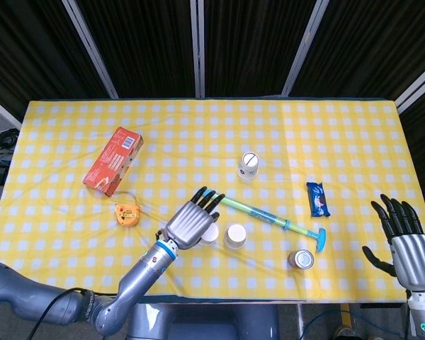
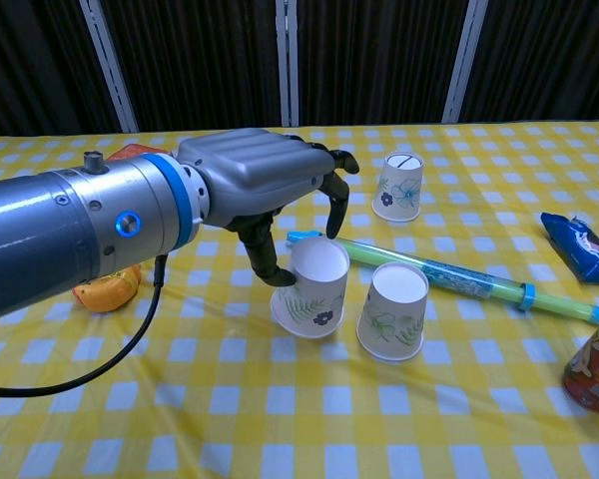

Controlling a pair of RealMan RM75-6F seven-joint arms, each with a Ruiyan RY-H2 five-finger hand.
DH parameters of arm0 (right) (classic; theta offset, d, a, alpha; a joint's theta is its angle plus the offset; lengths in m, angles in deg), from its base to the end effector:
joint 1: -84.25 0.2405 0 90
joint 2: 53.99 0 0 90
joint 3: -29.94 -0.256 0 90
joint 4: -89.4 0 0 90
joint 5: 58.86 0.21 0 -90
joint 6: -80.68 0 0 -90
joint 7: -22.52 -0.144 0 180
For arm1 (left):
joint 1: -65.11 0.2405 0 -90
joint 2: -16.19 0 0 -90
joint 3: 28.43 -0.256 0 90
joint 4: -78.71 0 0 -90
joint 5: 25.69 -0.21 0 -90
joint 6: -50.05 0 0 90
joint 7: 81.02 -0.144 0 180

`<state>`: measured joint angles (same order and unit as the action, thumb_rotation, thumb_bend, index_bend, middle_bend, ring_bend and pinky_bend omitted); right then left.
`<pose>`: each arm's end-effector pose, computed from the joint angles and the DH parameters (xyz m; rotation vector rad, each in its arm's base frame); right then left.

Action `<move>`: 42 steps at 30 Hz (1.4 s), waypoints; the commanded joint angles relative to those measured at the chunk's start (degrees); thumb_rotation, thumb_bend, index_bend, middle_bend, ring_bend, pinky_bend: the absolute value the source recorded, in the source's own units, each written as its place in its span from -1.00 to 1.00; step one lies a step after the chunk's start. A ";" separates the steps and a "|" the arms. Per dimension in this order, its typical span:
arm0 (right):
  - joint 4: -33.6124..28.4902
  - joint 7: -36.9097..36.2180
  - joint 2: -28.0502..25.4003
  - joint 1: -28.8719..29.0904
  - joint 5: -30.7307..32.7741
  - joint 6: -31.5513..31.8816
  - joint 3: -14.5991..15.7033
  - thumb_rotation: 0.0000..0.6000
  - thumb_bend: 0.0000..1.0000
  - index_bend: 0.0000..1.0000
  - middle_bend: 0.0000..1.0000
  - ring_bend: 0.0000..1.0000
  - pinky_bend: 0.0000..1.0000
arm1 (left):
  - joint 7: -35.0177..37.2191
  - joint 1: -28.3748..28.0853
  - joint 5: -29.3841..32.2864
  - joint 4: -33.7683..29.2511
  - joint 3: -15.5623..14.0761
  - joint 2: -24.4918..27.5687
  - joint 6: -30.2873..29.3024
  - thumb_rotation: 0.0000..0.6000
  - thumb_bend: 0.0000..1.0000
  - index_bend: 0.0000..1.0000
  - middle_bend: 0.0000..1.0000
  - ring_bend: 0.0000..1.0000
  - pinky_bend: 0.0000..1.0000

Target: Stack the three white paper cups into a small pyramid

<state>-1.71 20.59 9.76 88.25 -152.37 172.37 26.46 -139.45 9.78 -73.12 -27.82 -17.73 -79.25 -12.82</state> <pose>-0.2934 -0.1768 0.1719 1.4157 -0.7710 1.0489 -0.0129 0.2759 -0.0494 -2.1616 -0.6142 -0.8706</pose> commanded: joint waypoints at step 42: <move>0.86 2.55 1.43 0.87 0.78 -3.05 0.75 1.00 -0.73 -0.90 -1.00 -1.00 -1.00 | 17.08 10.62 -17.25 -0.05 -12.72 9.01 -13.22 1.00 -0.55 -0.93 -1.00 -1.00 -1.00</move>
<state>-0.83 22.65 10.89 89.00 -151.47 169.57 27.08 -125.15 16.94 -86.77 -25.76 -27.60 -73.92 -22.34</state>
